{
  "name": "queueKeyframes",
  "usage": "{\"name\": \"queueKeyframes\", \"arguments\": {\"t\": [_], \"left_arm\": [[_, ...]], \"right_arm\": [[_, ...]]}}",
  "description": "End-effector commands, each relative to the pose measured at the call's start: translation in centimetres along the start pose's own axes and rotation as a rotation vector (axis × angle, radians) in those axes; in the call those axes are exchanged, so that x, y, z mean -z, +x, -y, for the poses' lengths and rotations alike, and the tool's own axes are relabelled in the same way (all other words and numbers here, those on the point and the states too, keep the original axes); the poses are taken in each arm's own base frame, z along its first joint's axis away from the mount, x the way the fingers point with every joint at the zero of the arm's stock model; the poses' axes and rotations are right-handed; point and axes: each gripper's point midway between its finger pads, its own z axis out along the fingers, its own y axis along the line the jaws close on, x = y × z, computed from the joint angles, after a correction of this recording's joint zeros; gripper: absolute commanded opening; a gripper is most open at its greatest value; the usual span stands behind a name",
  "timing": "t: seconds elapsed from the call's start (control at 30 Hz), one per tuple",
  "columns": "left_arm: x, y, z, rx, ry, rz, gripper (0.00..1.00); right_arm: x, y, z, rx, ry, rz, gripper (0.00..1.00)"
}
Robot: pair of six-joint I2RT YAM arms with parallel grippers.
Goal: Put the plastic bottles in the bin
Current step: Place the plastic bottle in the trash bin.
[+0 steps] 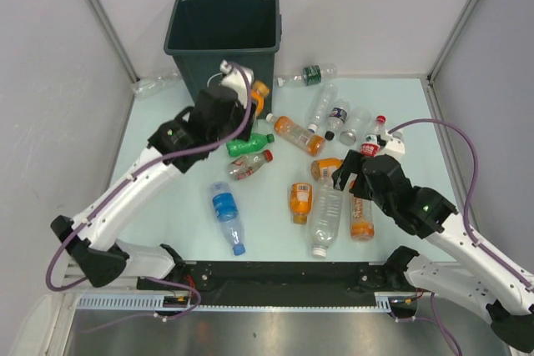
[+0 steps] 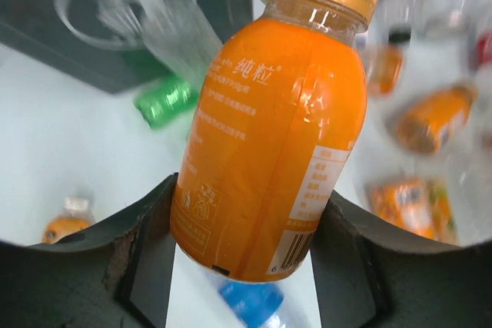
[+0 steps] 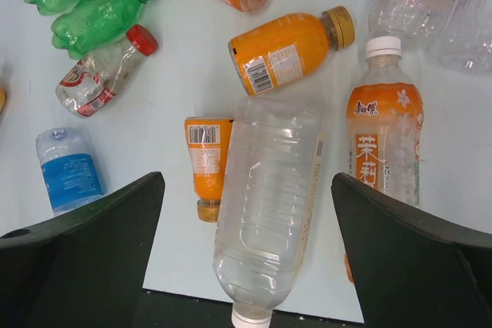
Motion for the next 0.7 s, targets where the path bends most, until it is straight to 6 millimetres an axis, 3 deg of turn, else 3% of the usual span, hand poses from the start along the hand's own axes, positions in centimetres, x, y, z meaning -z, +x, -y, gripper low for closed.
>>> {"name": "queueKeyframes", "arguments": {"t": [0.0, 0.13, 0.3, 0.43, 0.57, 0.6, 0.67], "left_arm": [[1.2, -10.2, -2.3, 0.091, -0.038, 0.252, 0.05], [0.1, -16.5, -5.8, 0.172, -0.115, 0.377, 0.01], [0.1, -22.5, -9.8, 0.276, -0.231, 0.552, 0.01], [-1.6, -24.7, -13.1, 0.359, -0.283, 0.644, 0.03], [-4.2, -25.6, -15.4, 0.415, -0.273, 0.690, 0.06], [-5.8, -25.2, -16.4, 0.439, -0.281, 0.678, 0.06], [-6.6, -25.8, -16.9, 0.459, -0.252, 0.693, 0.07]], "right_arm": [[-0.1, -1.1, -0.1, -0.006, -0.009, 0.050, 0.96], [0.0, -1.3, -0.1, -0.021, -0.018, 0.051, 0.95], [0.6, -2.5, -0.1, -0.075, -0.020, 0.108, 0.95], [0.7, -3.2, -0.2, -0.065, -0.027, 0.139, 0.95], [0.8, -3.2, -0.2, -0.075, -0.030, 0.135, 0.95], [0.7, -2.9, -0.1, -0.073, -0.023, 0.126, 0.95], [0.6, -2.8, 0.0, -0.081, -0.019, 0.121, 0.95]]}}
